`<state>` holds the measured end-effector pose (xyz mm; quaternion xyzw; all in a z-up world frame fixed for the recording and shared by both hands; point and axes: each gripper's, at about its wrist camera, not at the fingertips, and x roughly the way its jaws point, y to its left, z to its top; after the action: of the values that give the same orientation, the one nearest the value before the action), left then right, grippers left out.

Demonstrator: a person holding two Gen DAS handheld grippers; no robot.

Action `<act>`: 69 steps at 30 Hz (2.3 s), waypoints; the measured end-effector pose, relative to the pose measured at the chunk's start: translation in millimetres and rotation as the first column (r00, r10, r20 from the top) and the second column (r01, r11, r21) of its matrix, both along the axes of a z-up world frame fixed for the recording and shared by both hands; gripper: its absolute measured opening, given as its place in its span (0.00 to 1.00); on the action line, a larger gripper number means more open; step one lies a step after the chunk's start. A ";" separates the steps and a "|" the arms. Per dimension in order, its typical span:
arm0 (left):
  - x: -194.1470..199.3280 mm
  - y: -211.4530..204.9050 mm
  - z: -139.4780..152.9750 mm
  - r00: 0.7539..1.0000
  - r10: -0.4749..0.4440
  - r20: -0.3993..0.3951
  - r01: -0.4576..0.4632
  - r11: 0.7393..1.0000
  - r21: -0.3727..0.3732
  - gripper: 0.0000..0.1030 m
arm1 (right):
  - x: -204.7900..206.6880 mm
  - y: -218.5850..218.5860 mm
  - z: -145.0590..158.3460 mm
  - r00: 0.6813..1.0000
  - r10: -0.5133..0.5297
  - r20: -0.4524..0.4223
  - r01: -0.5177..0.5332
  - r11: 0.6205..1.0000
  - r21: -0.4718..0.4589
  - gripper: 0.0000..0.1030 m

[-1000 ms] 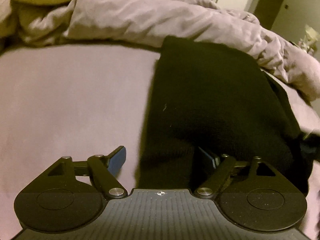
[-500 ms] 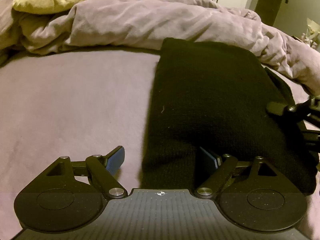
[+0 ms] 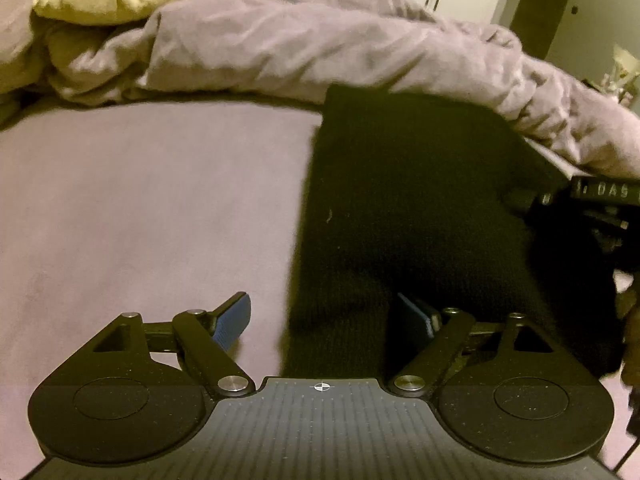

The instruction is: Fold small clothes

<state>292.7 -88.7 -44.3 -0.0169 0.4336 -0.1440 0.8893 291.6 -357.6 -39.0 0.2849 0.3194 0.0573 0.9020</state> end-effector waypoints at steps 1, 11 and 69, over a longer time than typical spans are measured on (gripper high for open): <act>-2.7 2.3 6.0 1.000 0.001 0.014 0.000 1.000 -0.005 0.82 | -3.6 2.8 15.1 0.999 0.008 0.047 -0.005 0.999 -0.043 0.21; 4.4 -18.1 30.0 0.995 -0.036 0.093 0.035 0.999 0.014 0.82 | -38.5 -26.3 34.2 0.980 -0.120 0.160 0.175 0.903 -0.393 0.21; 61.1 11.8 39.8 0.989 -0.145 -0.030 0.135 0.966 -0.220 0.71 | 7.7 -21.0 -13.7 0.983 0.174 0.063 -0.185 0.923 0.339 0.46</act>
<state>353.8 -76.9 -4.4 -0.0866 0.4356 -0.2523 0.8597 299.3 -378.6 -52.7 0.4062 0.3151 0.1989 0.8344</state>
